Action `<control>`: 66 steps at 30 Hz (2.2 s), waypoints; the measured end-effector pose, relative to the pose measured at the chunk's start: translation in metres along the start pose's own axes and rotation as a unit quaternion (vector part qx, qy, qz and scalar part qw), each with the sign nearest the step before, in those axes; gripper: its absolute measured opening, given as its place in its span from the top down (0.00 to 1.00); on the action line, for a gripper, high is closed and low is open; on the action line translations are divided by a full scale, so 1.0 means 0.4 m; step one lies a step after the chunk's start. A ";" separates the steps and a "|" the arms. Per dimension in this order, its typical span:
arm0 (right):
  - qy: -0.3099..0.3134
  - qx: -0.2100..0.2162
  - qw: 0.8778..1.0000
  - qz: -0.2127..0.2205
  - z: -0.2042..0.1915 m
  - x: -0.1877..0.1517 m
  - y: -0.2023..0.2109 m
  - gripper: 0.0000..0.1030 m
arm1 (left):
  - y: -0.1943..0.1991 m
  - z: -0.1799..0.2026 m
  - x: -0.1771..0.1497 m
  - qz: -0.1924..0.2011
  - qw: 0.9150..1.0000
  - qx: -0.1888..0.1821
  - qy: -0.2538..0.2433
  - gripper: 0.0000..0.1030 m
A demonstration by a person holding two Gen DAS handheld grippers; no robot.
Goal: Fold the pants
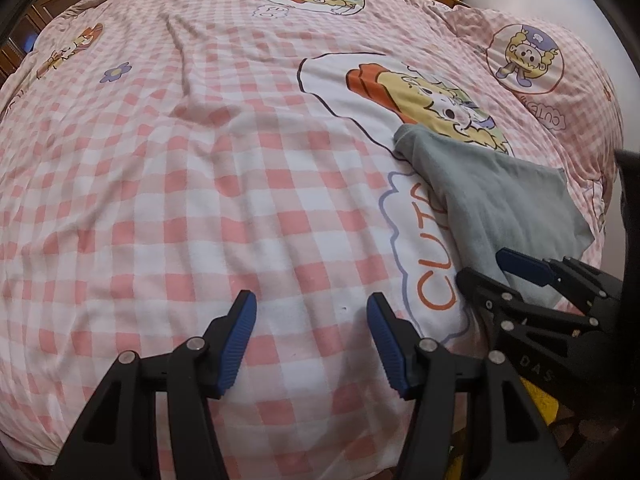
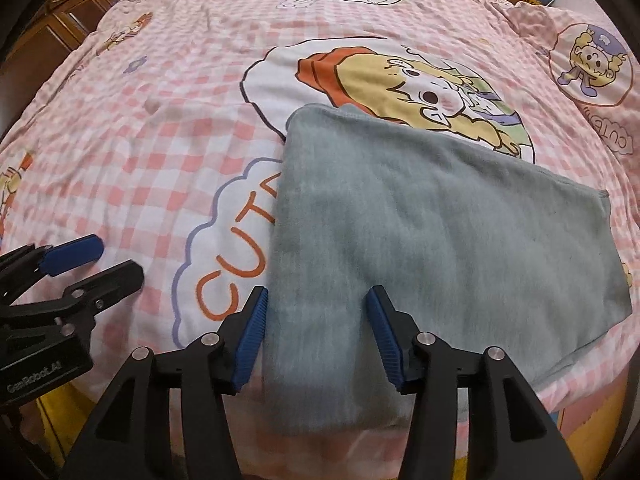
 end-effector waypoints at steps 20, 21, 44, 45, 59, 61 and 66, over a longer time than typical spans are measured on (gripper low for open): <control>-0.053 0.060 0.997 0.021 0.033 0.035 0.068 0.84 | 0.004 0.000 -0.002 0.001 1.000 0.002 0.002 0.41; -0.059 0.073 0.995 0.025 0.037 0.040 0.079 0.84 | 0.004 0.000 -0.002 0.001 1.000 0.002 0.002 0.41; -0.216 0.289 0.926 0.111 0.302 0.114 0.328 0.88 | 0.021 0.154 0.042 0.011 0.998 -0.017 -0.062 0.41; -0.221 0.291 0.924 0.114 0.319 0.114 0.335 0.88 | 0.024 0.169 0.048 0.013 0.997 -0.019 -0.068 0.41; -0.276 0.273 0.912 0.132 0.561 0.065 0.335 0.89 | 0.046 0.460 0.139 0.039 0.986 -0.079 -0.139 0.41; -0.283 0.266 0.912 0.130 0.592 0.055 0.321 0.89 | 0.045 0.504 0.149 0.041 0.984 -0.094 -0.143 0.41; -0.307 0.240 0.913 0.117 0.679 0.028 0.251 0.89 | 0.025 0.633 0.146 0.033 0.977 -0.131 -0.164 0.41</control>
Point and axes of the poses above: each gripper's, at about its wrist camera, not at the fingertips, and y roughly against the way its jaws point, z to its right, x to its top, the point moved 10 cm from there along -y, roughly the way its jaws point, and after that the axes turned 5 degrees about x, right-handed, at the moved point
